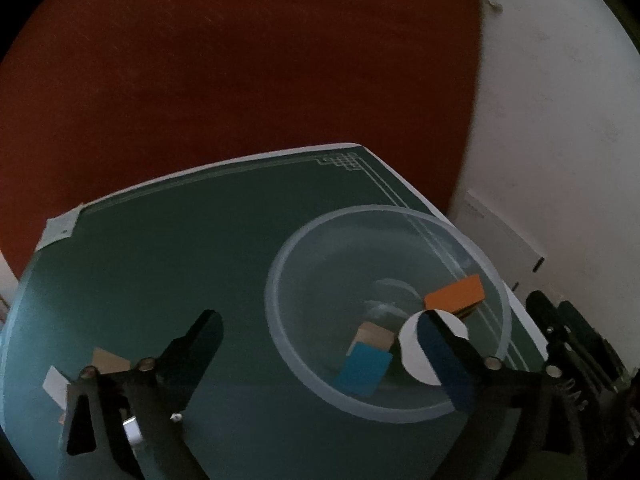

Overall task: Organize rigid objects
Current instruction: 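Lower the blue square block into the bowl and open the left tool, then move both tools back from the bowl toward the remaining pile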

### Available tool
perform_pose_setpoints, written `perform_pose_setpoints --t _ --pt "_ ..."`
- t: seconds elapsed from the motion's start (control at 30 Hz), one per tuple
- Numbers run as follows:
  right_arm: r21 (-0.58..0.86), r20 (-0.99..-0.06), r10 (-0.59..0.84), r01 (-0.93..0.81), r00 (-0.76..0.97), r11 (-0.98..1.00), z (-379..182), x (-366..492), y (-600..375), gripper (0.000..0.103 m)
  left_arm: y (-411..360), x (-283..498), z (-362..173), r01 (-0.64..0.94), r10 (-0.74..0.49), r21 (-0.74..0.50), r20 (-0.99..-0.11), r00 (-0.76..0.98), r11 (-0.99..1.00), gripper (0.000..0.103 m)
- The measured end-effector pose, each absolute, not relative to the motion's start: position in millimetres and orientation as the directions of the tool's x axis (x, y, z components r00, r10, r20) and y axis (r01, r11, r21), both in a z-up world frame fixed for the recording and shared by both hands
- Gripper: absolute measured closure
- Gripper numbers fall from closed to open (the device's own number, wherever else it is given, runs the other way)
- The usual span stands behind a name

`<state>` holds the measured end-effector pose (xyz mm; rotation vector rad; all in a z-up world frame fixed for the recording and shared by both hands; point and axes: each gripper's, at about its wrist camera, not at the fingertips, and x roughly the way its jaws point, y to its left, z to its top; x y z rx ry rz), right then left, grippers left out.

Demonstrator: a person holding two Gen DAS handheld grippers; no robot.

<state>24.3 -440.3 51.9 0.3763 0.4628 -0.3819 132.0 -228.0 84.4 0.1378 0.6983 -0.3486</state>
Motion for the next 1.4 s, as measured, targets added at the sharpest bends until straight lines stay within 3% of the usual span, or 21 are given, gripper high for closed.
perform_pose_setpoints --t 0.8,1.4 --pt "0.246 -0.505 -0.234 0.399 0.831 0.884 46.6 25.4 -429.4 0.040 -170.2 106.8 90.0 0.198 -0.095 0.120 -0.574 0.813 0.973 0.001" --pt "0.201 -0.513 -0.241 0.388 0.824 0.899 45.2 30.4 -419.0 0.039 -120.6 101.1 92.6 0.118 -0.054 0.075 -0.571 0.819 0.990 0.001"
